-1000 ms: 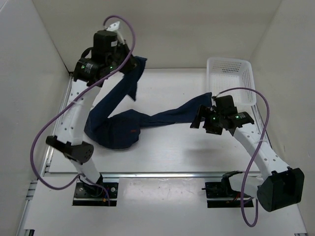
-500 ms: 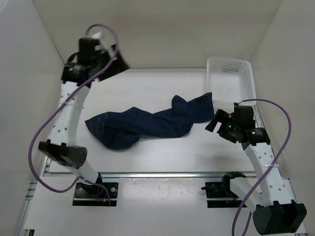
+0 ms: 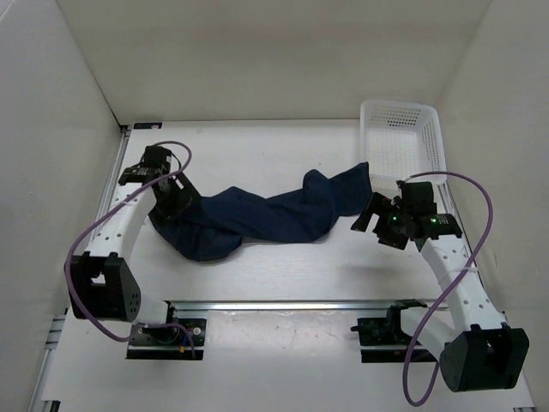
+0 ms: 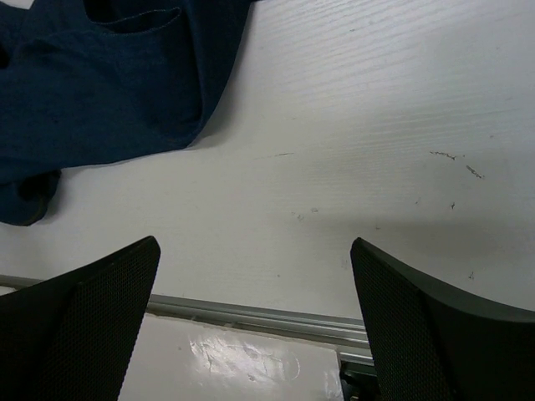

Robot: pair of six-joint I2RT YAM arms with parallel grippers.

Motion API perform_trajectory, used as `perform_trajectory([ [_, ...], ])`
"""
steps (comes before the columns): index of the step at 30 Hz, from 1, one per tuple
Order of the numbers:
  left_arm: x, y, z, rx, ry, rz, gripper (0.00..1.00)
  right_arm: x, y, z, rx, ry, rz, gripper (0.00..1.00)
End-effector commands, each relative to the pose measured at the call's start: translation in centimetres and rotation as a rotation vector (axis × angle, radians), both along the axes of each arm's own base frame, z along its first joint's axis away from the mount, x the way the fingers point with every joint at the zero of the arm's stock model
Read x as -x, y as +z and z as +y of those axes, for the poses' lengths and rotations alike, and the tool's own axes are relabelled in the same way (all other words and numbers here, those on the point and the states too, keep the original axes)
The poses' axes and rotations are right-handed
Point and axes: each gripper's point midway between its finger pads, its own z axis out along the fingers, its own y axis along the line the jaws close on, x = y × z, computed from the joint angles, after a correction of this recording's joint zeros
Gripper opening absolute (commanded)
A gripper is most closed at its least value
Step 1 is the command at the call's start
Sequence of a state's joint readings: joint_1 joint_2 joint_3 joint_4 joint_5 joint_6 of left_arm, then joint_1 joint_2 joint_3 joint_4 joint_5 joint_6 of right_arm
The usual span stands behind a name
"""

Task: Fold and stack the trousers
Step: Flatten the trousers out

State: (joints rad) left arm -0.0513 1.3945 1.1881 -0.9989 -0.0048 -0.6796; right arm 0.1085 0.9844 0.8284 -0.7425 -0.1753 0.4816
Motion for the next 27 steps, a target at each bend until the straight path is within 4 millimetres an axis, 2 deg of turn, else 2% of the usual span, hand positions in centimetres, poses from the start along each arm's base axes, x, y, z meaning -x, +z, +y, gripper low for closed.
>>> perform_trajectory([
  [1, -3.9, 1.2, -2.2, 0.074, -0.081, -0.124, 0.83, -1.0, 2.6, 0.8, -0.036, 0.053, -0.09, 1.0],
  [2, -4.0, -0.1, -2.6, 0.077, -0.101, -0.074, 0.3, -0.7, 2.7, 1.0, -0.043, 0.072, -0.093, 1.0],
  [3, -3.9, -0.5, -2.9, 0.092, -0.108, -0.059, 0.1, -0.2, 2.7, 1.3, -0.038, 0.094, -0.102, 1.0],
  [4, -4.5, 1.4, -5.5, 0.126, -0.191, -0.106, 0.1, 0.8, 1.4, 0.9, 0.013, 0.09, -0.066, 1.0],
  [5, -4.5, 2.6, -6.5, 0.124, -0.232, -0.143, 0.1, 1.1, 1.3, 0.6, 0.039, 0.091, -0.067, 1.0],
  [7, -3.7, 6.8, -9.9, 0.167, -0.36, -0.246, 0.1, 1.4, 1.3, -0.7, 0.092, 0.037, -0.068, 1.0],
  [8, -2.7, 10.4, -13.6, 0.178, -0.492, -0.32, 0.1, 1.3, 1.6, -1.0, 0.102, 0.015, -0.084, 1.0],
  [9, -1.6, 12.3, -15.5, 0.191, -0.552, -0.344, 0.1, 1.3, 2.8, -1.6, 0.097, -0.047, -0.121, 1.0],
  [10, -1.3, 12.5, -17.2, 0.179, -0.595, -0.326, 0.1, 1.0, 4.0, -2.0, 0.1, -0.078, -0.162, 1.0],
  [11, 0.7, 15.3, -20.7, 0.212, -0.687, -0.347, 0.1, 0.9, 5.2, -2.7, 0.101, -0.133, -0.211, 1.0],
  [12, 0.6, 14.6, -23.1, 0.223, -0.726, -0.319, 0.1, 0.5, 6.7, -2.9, 0.093, -0.147, -0.258, 1.0],
  [13, 2.9, 15.1, -26.7, 0.276, -0.827, -0.306, 0.1, 0.4, 7.4, -3.0, 0.088, -0.163, -0.28, 1.0],
  [14, 2.3, 15.5, -27.8, 0.297, -0.841, -0.308, 0.1, 0.2, 8.0, -3.0, 0.083, -0.164, -0.301, 1.0],
  [15, 3.2, 16.5, -31.2, 0.319, -0.934, -0.322, 0.22, 0.0, 8.6, -3.2, 0.082, -0.174, -0.314, 1.0],
  [16, 3.6, 17.2, -32.1, 0.319, -0.963, -0.324, 0.3, -0.1, 9.5, -3.0, 0.07, -0.168, -0.335, 1.0],
  [17, 3.0, 19.9, -32.3, 0.299, -0.954, -0.403, 0.42, -0.2, 9.3, -3.0, 0.075, -0.167, -0.312, 1.0],
  [18, 2.5, 19.9, -31.8, 0.265, -0.932, -0.405, 0.76, 0.0, 9.5, -3.1, 0.082, -0.159, -0.311, 1.0],
  [19, 2.0, 20.2, -30.6, 0.232, -0.897, -0.412, 0.94, 0.2, 9.3, -3.1, 0.085, -0.158, -0.299, 1.0],
  [20, 0.2, 18.8, -28.3, 0.17, -0.825, -0.394, 1.0, 0.4, 9.1, -3.1, 0.093, -0.151, -0.29, 1.0],
  [21, -0.6, 18.3, -27.0, 0.16, -0.79, -0.388, 1.0, 0.5, 9.3, -3.4, 0.105, -0.153, -0.305, 1.0],
  [22, -0.6, 18.5, -25.0, 0.155, -0.764, -0.397, 1.0, 0.7, 9.0, -3.4, 0.106, -0.153, -0.304, 1.0],
  [23, -1.1, 17.6, -23.6, 0.154, -0.735, -0.379, 1.0, 0.8, 9.2, -3.5, 0.111, -0.146, -0.315, 1.0],
  [24, -2.3, 14.5, -21.4, 0.136, -0.677, -0.326, 0.97, 0.8, 9.2, -3.5, 0.111, -0.146, -0.315, 1.0],
  [26, -2.1, 13.3, -19.8, 0.157, -0.638, -0.32, 0.85, 0.6, 8.6, -3.0, 0.117, -0.098, -0.29, 1.0],
  [27, -2.1, 12.0, -19.8, 0.178, -0.632, -0.292, 0.76, 0.5, 8.2, -2.7, 0.106, -0.084, -0.27, 1.0],
])
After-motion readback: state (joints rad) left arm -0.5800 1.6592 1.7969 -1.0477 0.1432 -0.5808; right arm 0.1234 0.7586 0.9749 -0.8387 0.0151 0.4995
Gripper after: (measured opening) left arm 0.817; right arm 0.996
